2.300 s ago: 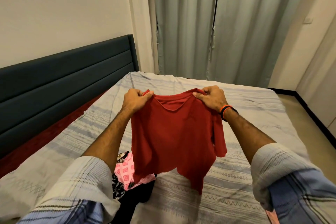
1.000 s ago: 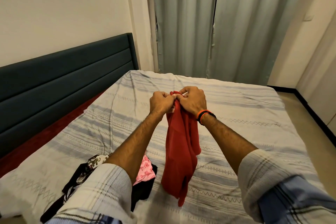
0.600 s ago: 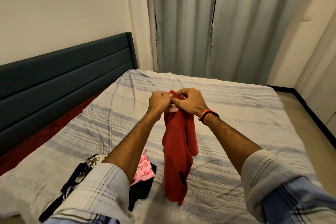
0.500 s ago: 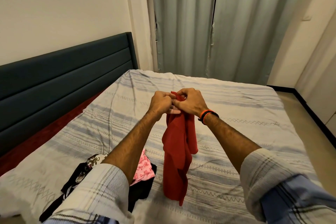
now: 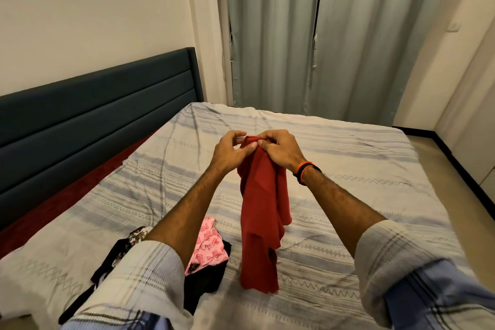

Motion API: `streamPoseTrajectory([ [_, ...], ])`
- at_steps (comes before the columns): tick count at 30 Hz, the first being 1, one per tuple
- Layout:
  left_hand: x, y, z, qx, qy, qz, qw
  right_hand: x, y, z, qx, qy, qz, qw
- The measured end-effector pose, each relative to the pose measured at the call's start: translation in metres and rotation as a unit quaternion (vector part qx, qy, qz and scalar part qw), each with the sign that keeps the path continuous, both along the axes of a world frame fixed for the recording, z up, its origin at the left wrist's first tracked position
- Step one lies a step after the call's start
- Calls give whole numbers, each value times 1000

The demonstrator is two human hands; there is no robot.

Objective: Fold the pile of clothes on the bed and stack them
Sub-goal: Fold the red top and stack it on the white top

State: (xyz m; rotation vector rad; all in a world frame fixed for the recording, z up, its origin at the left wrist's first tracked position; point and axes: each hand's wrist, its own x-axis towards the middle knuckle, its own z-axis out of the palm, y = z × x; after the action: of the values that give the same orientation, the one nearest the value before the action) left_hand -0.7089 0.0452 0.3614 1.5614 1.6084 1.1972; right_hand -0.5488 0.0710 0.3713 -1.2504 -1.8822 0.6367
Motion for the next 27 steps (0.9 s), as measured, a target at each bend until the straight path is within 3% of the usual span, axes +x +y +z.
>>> streamPoseTrajectory([
  [3,-1,0,6,-8,22,-47,999,3,-1,1,-5,30,28,999],
  [7,3,1,17,54,101,-13,993,7,0,3,2,49,27,998],
  [13,11,1,27,166,224,-14,960,22,-2,3,-22,-90,-18,996],
  [16,12,2,33,192,263,-36,945,26,-3,-4,-46,-80,-35,995],
  [21,11,2,38,207,300,-33,931,29,-4,-15,-64,16,-22,998],
  [27,9,4,40,231,304,-26,924,24,-1,-27,-32,-68,-28,997],
])
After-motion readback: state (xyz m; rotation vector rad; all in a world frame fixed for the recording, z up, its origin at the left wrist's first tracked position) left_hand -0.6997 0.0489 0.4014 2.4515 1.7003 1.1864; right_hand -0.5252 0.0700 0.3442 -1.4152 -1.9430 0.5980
